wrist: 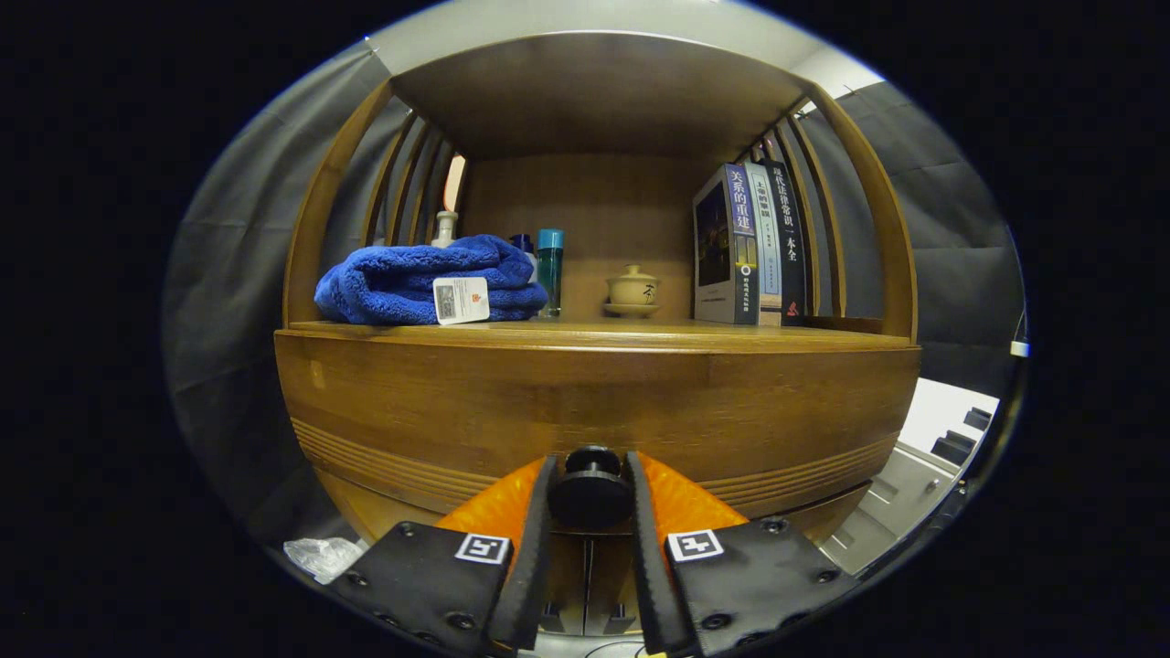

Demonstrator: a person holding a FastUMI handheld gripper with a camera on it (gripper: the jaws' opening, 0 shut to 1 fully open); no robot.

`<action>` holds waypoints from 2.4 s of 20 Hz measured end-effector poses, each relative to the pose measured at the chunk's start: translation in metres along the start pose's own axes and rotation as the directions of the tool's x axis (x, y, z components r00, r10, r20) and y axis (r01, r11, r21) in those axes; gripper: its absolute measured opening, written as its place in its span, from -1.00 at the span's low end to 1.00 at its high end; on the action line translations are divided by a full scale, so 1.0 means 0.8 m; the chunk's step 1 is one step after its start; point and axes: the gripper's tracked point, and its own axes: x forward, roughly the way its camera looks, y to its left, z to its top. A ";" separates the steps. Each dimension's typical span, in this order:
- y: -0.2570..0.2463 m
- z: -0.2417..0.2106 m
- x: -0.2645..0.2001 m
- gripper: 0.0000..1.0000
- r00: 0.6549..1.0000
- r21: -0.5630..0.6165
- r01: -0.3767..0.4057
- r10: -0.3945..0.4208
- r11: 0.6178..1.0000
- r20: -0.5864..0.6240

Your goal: Pull open the drawer, take out the items inside it, and place them on the countertop above the cabinet.

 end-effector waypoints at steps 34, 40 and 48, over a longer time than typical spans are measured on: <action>0.005 -0.034 -0.201 -0.11 0.972 -0.044 0.069 -0.077 0.997 -0.223; 0.006 -0.034 -0.202 -0.03 0.980 -0.043 0.046 -0.054 0.998 -0.190; 0.033 -0.052 -0.196 0.92 0.966 -0.107 -0.034 0.005 0.994 -0.260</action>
